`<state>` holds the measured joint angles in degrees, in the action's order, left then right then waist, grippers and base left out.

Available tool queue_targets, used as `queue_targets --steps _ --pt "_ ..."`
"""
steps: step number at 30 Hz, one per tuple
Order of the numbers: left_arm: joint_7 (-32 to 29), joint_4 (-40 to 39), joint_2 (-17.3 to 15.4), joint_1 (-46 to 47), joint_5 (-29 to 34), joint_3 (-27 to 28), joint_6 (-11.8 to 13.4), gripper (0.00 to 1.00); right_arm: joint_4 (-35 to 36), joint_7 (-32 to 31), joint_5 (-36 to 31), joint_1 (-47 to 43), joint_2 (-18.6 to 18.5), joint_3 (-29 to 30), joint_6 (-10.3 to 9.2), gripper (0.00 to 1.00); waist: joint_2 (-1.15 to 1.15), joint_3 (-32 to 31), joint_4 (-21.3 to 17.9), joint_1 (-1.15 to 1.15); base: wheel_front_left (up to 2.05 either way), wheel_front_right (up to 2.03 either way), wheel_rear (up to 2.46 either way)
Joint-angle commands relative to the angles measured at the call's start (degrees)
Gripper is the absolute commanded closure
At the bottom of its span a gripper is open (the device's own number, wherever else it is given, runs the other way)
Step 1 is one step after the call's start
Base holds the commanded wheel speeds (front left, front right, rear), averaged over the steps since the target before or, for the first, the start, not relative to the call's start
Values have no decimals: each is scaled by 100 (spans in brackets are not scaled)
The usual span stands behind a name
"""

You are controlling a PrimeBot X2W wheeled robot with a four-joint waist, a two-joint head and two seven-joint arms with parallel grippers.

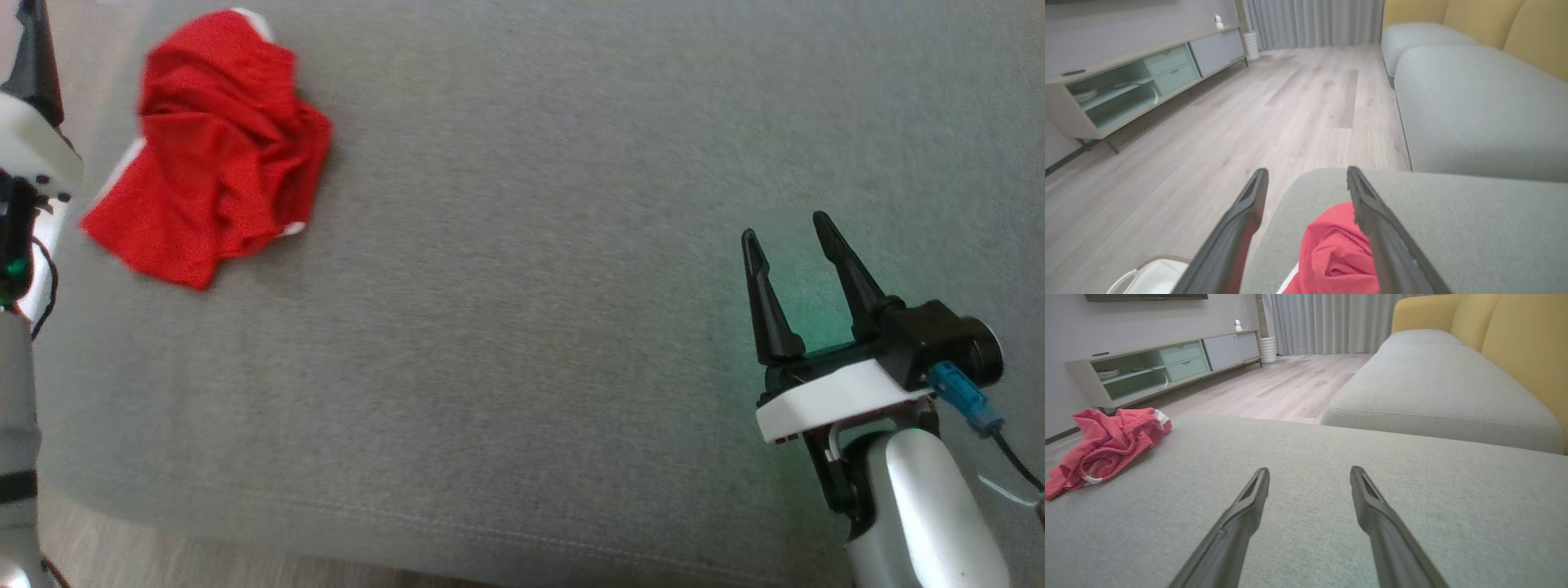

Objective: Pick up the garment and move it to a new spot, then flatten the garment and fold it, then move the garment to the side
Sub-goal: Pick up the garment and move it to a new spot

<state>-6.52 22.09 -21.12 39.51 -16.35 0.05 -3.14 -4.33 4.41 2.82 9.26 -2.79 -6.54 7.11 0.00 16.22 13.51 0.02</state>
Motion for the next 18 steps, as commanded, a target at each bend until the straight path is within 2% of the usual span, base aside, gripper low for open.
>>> queue_targets --steps 1,9,14,15,16,18 --pt "-173 36 -358 286 14 118 -35 0 242 -38 -48 175 -9 -158 37 0 0 401 -410 -2 0 0 0" --pt "-776 1256 -380 632 -96 59 39 0 416 -121 -171 259 -9 -176 37 0 0 841 -779 -2 0 0 0" --pt "-805 1881 -258 607 -240 103 91 0 494 -149 -212 286 -9 -189 37 0 0 982 -895 -2 0 0 0" --pt "-810 2004 -227 606 -280 114 87 19 502 -153 -216 283 -9 -192 37 0 0 989 -905 -2 0 0 0" --pt "-820 2119 -202 609 -314 118 76 58 506 -155 -218 280 -9 -196 37 0 0 990 -914 -2 0 0 0" --pt "-792 2312 -174 637 -369 139 74 100 507 -167 -217 278 -9 -206 37 0 0 976 -927 -2 0 0 0"
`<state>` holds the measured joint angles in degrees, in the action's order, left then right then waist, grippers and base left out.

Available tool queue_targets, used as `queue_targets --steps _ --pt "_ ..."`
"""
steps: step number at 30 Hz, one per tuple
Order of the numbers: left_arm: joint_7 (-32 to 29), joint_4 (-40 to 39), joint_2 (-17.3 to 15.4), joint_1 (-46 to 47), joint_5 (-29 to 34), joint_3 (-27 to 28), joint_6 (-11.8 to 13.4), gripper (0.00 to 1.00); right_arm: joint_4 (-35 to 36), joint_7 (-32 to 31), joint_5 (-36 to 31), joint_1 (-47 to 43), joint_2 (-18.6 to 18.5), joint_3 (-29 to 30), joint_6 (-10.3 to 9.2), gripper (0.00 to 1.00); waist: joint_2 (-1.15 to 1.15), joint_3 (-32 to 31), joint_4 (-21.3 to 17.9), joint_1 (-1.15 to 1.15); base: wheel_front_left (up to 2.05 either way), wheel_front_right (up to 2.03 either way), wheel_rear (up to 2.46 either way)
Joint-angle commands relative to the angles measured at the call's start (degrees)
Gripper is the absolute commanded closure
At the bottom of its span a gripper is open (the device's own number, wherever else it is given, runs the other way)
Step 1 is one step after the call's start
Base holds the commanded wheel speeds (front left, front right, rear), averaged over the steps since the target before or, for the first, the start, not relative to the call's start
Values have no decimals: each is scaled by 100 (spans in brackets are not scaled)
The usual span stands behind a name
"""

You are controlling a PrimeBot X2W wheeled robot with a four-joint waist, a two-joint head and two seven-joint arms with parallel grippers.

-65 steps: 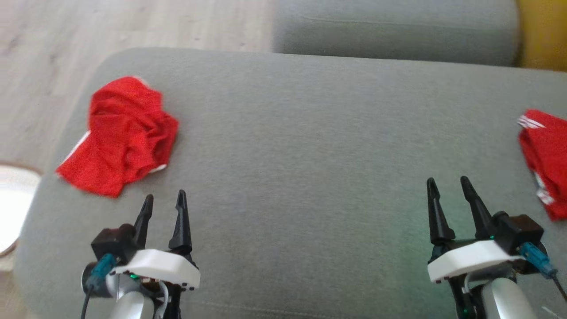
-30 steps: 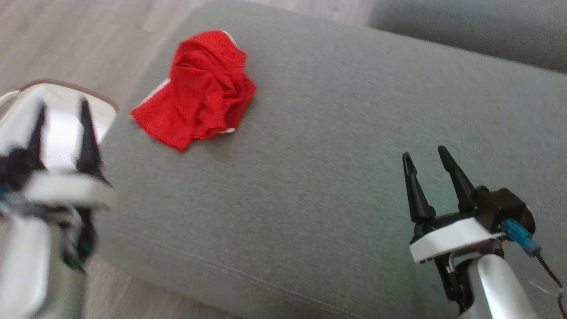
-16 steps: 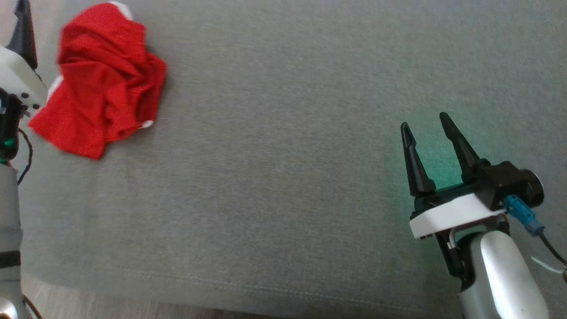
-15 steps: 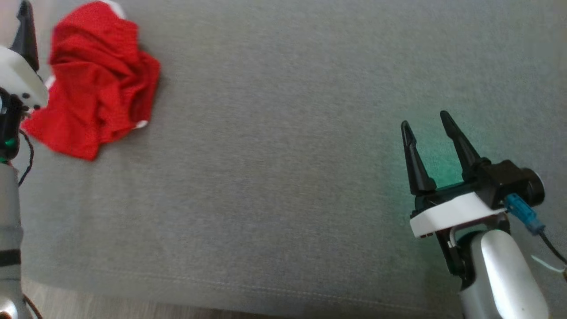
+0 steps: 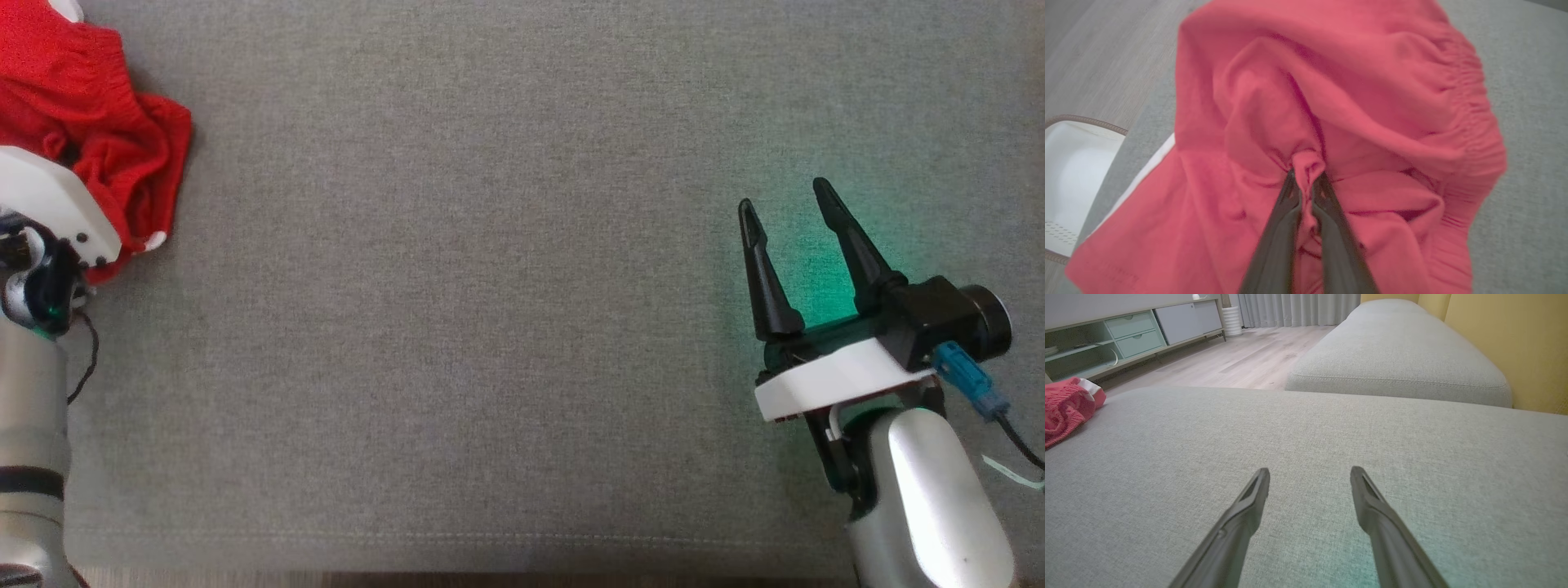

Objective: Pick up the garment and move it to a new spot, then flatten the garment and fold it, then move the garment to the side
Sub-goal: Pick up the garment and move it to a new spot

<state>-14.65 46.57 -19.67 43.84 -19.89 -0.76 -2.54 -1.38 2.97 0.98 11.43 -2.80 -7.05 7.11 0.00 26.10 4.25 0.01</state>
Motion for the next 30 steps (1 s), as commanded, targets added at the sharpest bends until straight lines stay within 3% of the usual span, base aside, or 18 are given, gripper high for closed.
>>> queue_targets --steps 1,11,19,30 --pt "67 -62 -330 222 -5 216 31 100 208 -29 -29 61 -8 -161 37 0 0 -32 -6 -1 0 0 0" --pt "1113 280 -645 469 226 135 89 100 28 83 151 64 -8 -225 37 0 0 -528 -73 -1 0 0 0" --pt "1457 506 -808 833 406 -226 -255 100 -325 302 449 -19 -8 -233 37 0 0 -1279 -269 -1 0 0 0" --pt "1451 -5 -454 1003 448 -1164 -484 100 -750 539 796 -305 -8 -163 37 0 0 -2189 -836 -1 0 0 0"
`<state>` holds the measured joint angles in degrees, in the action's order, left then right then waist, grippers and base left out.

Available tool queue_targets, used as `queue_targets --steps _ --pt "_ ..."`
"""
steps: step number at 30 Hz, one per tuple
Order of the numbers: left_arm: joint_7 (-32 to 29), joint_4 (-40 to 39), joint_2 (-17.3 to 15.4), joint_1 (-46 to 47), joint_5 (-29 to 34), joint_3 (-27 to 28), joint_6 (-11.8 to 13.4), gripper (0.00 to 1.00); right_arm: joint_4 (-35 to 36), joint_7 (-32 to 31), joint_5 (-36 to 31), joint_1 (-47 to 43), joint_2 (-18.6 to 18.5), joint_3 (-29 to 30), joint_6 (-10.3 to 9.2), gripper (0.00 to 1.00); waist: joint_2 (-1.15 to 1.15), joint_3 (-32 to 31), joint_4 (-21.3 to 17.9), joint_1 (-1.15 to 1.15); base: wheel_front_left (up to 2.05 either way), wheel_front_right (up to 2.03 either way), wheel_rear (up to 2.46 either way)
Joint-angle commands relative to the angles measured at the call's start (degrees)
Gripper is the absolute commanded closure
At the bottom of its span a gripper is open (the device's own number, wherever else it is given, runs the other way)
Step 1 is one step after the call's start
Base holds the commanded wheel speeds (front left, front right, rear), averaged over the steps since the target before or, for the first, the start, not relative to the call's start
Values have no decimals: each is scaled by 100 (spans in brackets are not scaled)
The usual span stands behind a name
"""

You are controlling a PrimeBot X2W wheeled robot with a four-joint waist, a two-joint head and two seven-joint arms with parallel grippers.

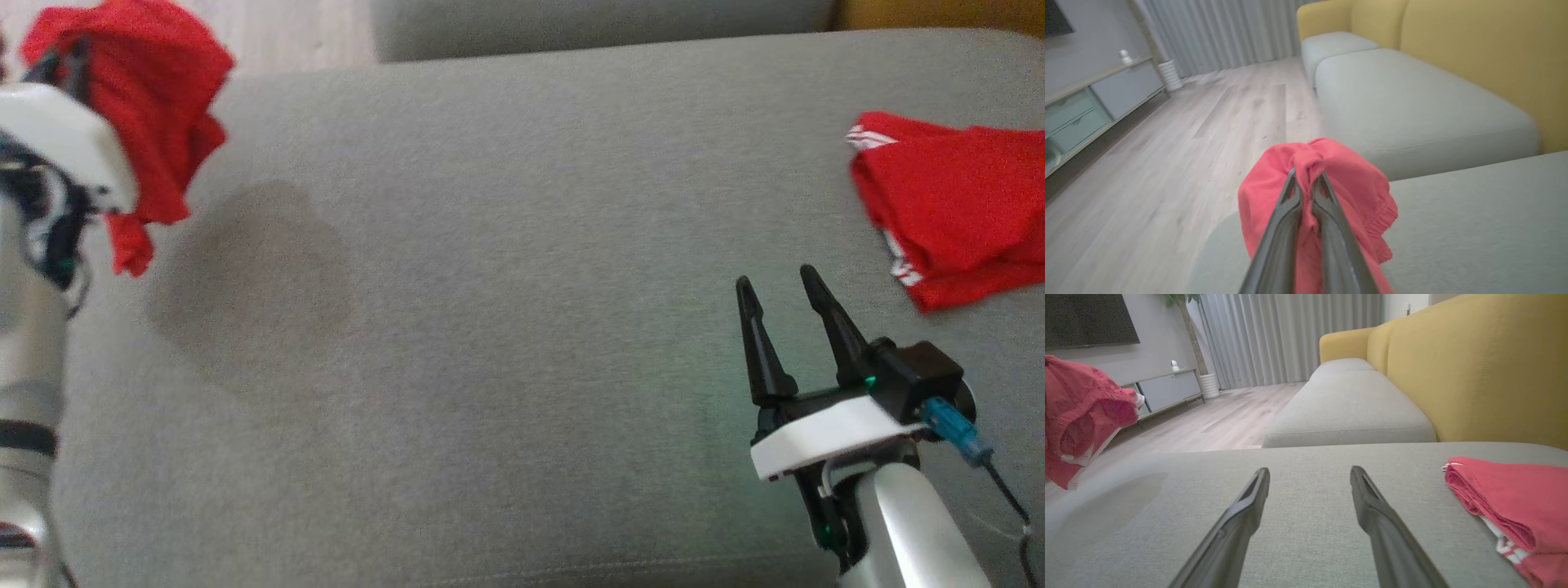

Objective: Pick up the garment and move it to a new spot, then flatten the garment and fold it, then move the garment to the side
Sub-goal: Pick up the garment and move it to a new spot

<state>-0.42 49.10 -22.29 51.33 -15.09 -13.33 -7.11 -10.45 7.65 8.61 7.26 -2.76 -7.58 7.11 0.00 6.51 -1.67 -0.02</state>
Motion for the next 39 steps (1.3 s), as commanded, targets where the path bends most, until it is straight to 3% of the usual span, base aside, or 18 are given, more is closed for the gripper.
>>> queue_targets --steps 1,7,14,21,27,28,29,30,39 --pt "-2 -367 -117 214 -71 -4 -30 100 130 90 55 84 -11 -99 37 0 0 -278 -309 2 0 0 0" --pt "-250 -1251 210 -116 -508 -807 -35 100 44 161 142 3 -11 -111 37 0 0 -331 -770 2 0 0 0" --pt "-286 -2036 478 -428 -1026 -1437 -36 100 10 253 267 94 -11 -207 37 0 0 108 -1293 2 0 0 0" --pt "-22 -1458 833 -790 -1060 -1741 34 100 -114 385 385 320 -11 -353 37 0 0 611 -1709 2 0 0 0" --pt "392 -683 1001 -944 -941 -1877 135 100 -242 482 416 425 -11 -378 37 0 0 756 -1816 2 0 0 0" --pt "506 -567 1037 -965 -926 -1895 142 76 -269 497 415 430 -11 -369 37 0 0 757 -1810 2 0 0 0" --pt "625 -456 1075 -985 -917 -1904 160 31 -298 511 412 427 -11 -352 37 0 0 747 -1790 2 0 0 0" --pt "732 -349 1114 -1004 -909 -1915 175 3 -329 523 406 423 -11 -332 37 0 0 730 -1759 2 0 0 0" --pt "1440 24 1411 -983 -805 -2008 210 0 -427 526 266 397 -11 -224 37 0 0 362 -1277 2 0 0 0"
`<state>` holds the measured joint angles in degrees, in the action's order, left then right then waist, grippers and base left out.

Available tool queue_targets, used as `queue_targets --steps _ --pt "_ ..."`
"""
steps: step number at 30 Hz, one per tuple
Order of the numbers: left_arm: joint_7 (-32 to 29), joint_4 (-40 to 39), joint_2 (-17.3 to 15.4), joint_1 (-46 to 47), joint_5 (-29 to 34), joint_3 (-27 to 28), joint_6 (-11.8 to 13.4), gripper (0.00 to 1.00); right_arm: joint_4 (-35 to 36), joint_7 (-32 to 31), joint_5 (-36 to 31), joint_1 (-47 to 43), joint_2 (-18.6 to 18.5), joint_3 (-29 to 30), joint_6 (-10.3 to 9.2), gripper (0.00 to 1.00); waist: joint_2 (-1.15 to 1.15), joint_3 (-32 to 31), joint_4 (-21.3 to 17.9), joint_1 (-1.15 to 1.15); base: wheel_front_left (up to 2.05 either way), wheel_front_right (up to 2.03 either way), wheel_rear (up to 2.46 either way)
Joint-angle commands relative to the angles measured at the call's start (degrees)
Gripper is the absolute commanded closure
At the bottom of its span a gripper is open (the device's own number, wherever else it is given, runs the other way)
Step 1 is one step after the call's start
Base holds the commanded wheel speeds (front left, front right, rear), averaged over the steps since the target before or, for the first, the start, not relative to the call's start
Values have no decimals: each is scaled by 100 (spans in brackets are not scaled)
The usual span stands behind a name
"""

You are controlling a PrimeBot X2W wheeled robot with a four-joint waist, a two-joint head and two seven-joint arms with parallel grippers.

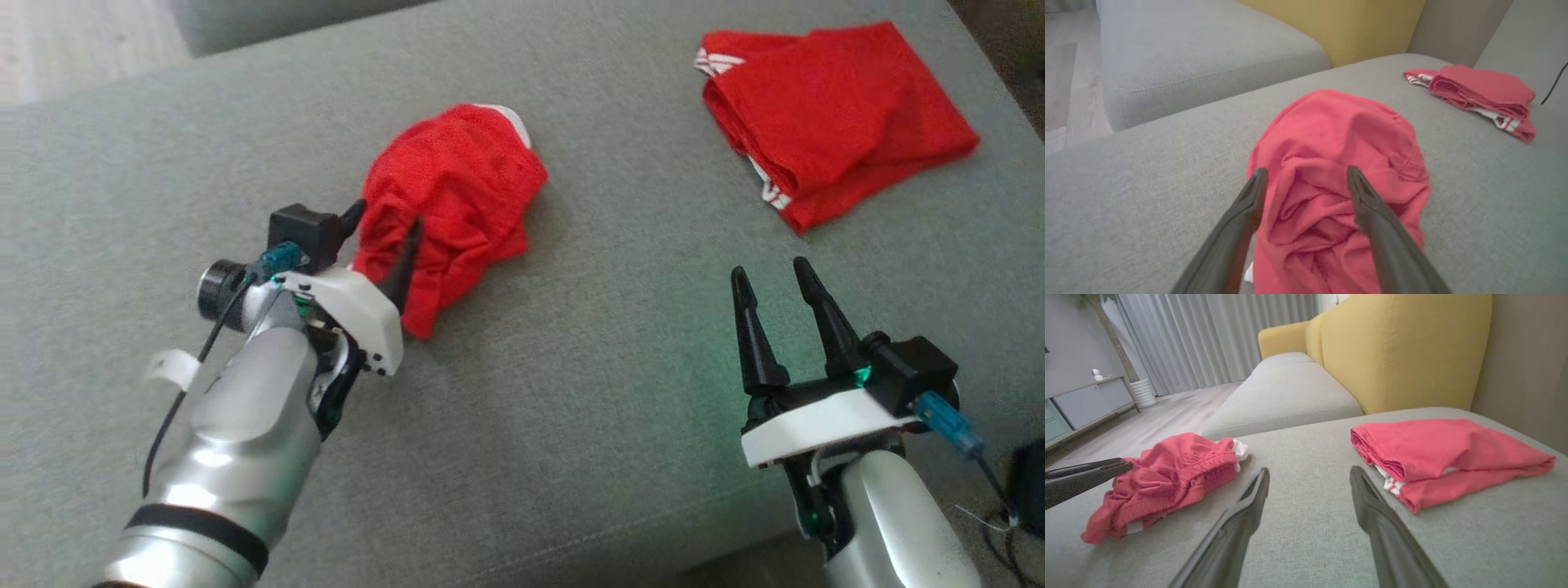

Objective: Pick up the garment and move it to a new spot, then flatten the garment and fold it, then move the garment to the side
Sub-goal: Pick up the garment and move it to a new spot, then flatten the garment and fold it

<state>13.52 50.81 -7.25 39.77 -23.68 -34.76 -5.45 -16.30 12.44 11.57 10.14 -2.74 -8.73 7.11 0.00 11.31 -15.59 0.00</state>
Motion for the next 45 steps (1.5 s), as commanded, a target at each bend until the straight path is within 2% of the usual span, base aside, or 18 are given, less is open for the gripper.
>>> queue_targets --steps 1,5,10,19,24,33,45 --pt "76 -176 -73 150 39 157 49 0 153 37 -53 93 -14 -95 37 0 0 -190 172 0 0 0 0" --pt "137 -463 -31 -110 -102 389 149 0 149 -15 -126 8 -14 -11 37 0 0 -485 381 0 0 0 0" --pt "145 -1372 -67 -840 -147 812 383 0 166 -79 -155 -173 -14 99 37 0 0 -791 653 0 0 0 0" --pt "147 -3009 -47 -2383 78 1556 936 0 197 -167 -223 -485 -14 185 37 0 0 -1035 1129 0 0 0 0" --pt "147 -3608 26 -3062 229 1932 1121 0 184 -130 -226 -567 -14 189 37 0 0 -1090 1310 0 0 0 0" --pt "148 -3927 219 -3668 564 2174 1042 0 45 10 -290 -700 -14 296 37 0 0 -1143 1593 0 0 0 0" --pt "148 -3962 356 -3732 770 2430 862 0 -151 87 -254 -626 -14 312 37 0 0 -1122 1628 0 0 0 0"
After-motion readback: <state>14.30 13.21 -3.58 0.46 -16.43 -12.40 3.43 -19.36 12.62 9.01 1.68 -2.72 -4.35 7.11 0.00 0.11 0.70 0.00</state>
